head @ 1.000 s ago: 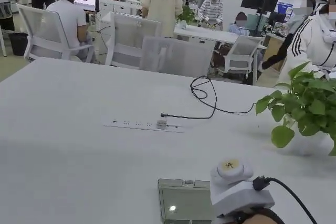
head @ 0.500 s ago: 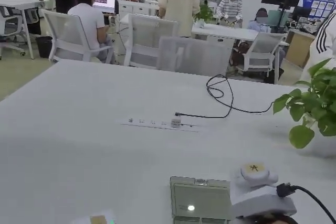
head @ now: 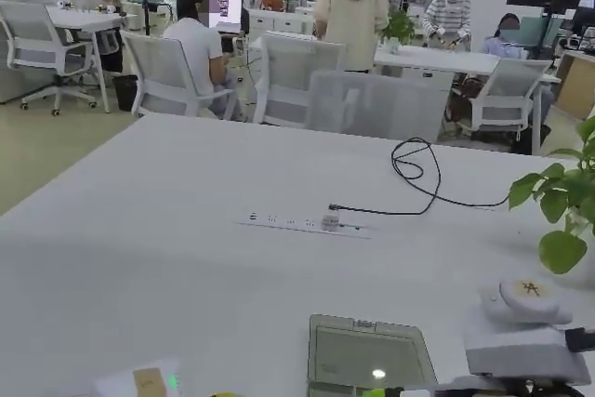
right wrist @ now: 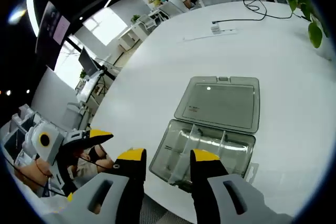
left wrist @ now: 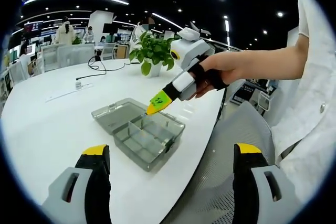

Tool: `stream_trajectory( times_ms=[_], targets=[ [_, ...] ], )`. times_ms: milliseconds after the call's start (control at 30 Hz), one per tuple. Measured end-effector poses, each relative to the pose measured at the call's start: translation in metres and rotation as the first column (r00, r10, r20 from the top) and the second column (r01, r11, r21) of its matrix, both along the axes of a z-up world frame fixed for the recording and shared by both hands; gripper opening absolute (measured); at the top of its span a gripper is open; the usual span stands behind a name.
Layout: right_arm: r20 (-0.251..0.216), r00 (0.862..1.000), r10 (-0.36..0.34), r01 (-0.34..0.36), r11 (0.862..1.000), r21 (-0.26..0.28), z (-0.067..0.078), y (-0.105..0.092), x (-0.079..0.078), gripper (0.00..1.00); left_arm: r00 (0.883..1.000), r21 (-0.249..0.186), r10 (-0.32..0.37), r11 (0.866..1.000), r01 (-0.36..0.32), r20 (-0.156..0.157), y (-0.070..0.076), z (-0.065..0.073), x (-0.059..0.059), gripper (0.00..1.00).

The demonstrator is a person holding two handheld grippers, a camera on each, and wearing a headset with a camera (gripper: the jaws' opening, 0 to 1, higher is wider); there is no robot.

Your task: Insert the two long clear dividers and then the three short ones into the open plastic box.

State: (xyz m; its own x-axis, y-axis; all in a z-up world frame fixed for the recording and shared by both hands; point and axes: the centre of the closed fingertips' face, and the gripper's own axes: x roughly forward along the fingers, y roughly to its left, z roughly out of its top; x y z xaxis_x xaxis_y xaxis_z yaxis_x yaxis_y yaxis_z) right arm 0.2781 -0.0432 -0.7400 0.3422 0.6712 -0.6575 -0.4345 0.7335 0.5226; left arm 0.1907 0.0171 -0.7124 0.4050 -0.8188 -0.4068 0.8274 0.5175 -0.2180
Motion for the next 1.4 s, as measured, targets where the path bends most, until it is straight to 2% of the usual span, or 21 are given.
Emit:
stream_trajectory(
  times_ms=[167,233,433,533,667,767,833,867,900,933,967,1033,1067,1100,1133,1233,1267,1300,1333,1367,1400],
  targets=[
    [0.044,0.997,0.060,-0.061,0.998,0.029,0.021,-0.007,-0.005,0.43,0.999,0.005,0.034,0.999,-0.034,0.005,0.002,0.000,-0.002,1.00],
    [0.086,0.991,0.100,-0.103,0.994,0.040,0.029,-0.011,-0.007,0.45,0.999,0.012,0.042,0.999,-0.042,0.007,0.003,0.000,-0.003,1.00],
    [0.117,0.974,0.195,-0.199,0.980,0.015,0.035,-0.037,-0.020,0.53,0.998,0.019,0.063,0.998,-0.063,0.015,0.006,0.000,-0.004,1.00],
    [0.164,0.936,0.312,-0.304,0.950,-0.072,0.033,-0.055,-0.028,0.56,0.998,0.026,0.066,0.997,-0.067,0.017,0.008,0.000,-0.004,1.00],
    [0.185,0.872,0.454,-0.423,0.887,-0.182,0.024,-0.076,-0.039,0.66,0.998,0.030,0.063,0.998,-0.064,0.019,0.009,-0.001,-0.004,1.00],
    [0.180,0.830,0.528,-0.491,0.845,-0.213,0.017,-0.086,-0.046,0.66,0.998,0.033,0.063,0.997,-0.063,0.016,0.011,-0.003,-0.003,1.00],
    [0.169,0.800,0.575,-0.530,0.810,-0.250,0.009,-0.094,-0.048,0.67,0.998,0.034,0.062,0.997,-0.062,0.016,0.012,-0.003,-0.002,1.00],
    [0.165,0.774,0.612,-0.558,0.781,-0.279,0.004,-0.099,-0.049,0.67,0.998,0.032,0.063,0.997,-0.063,0.015,0.012,-0.003,-0.002,1.00],
    [0.160,0.767,0.622,-0.567,0.772,-0.287,0.002,-0.100,-0.050,0.68,0.998,0.031,0.063,0.998,-0.063,0.015,0.012,-0.003,-0.002,1.00],
    [0.154,0.743,0.652,-0.591,0.746,-0.308,-0.004,-0.104,-0.051,0.68,0.998,0.031,0.062,0.998,-0.062,0.014,0.012,-0.003,-0.001,1.00],
    [0.143,0.730,0.668,-0.604,0.730,-0.321,-0.007,-0.107,-0.052,0.68,0.998,0.032,0.060,0.998,-0.061,0.014,0.013,-0.004,-0.001,1.00],
    [0.126,0.683,0.719,-0.645,0.675,-0.358,-0.016,-0.112,-0.053,0.67,0.998,0.037,0.059,0.998,-0.059,0.012,0.014,-0.005,-0.001,1.00],
    [0.111,0.654,0.748,-0.667,0.639,-0.383,-0.022,-0.116,-0.054,0.67,0.998,0.037,0.058,0.998,-0.059,0.011,0.014,-0.005,-0.001,1.00],
    [0.105,0.635,0.765,-0.677,0.616,-0.402,-0.026,-0.119,-0.052,0.67,0.998,0.035,0.059,0.998,-0.059,0.010,0.015,-0.006,-0.001,1.00],
    [0.094,0.605,0.791,-0.695,0.582,-0.422,-0.032,-0.122,-0.052,0.67,0.998,0.032,0.059,0.998,-0.059,0.011,0.015,-0.006,0.000,1.00],
    [0.060,0.559,0.827,-0.714,0.517,-0.471,-0.048,-0.130,-0.046,0.65,0.998,0.035,0.059,0.998,-0.060,0.009,0.017,-0.008,0.000,1.00],
    [0.054,0.536,0.842,-0.725,0.492,-0.482,-0.053,-0.132,-0.044,0.64,0.998,0.037,0.059,0.998,-0.060,0.008,0.017,-0.009,0.001,1.00],
    [0.028,0.513,0.858,-0.737,0.457,-0.498,-0.061,-0.137,-0.043,0.62,0.998,0.038,0.059,0.997,-0.060,0.007,0.018,-0.009,0.001,1.00],
    [0.007,0.504,0.864,-0.737,0.434,-0.518,-0.067,-0.140,-0.041,0.60,0.998,0.037,0.060,0.997,-0.061,0.006,0.019,-0.010,0.001,1.00],
    [-0.011,0.474,0.880,-0.741,0.393,-0.545,-0.074,-0.144,-0.038,0.60,0.998,0.037,0.062,0.997,-0.062,0.003,0.020,-0.011,0.002,1.00],
    [-0.016,0.447,0.894,-0.751,0.366,-0.549,-0.078,-0.144,-0.038,0.60,0.998,0.038,0.062,0.997,-0.062,0.003,0.020,-0.011,0.001,1.00]
  ],
)
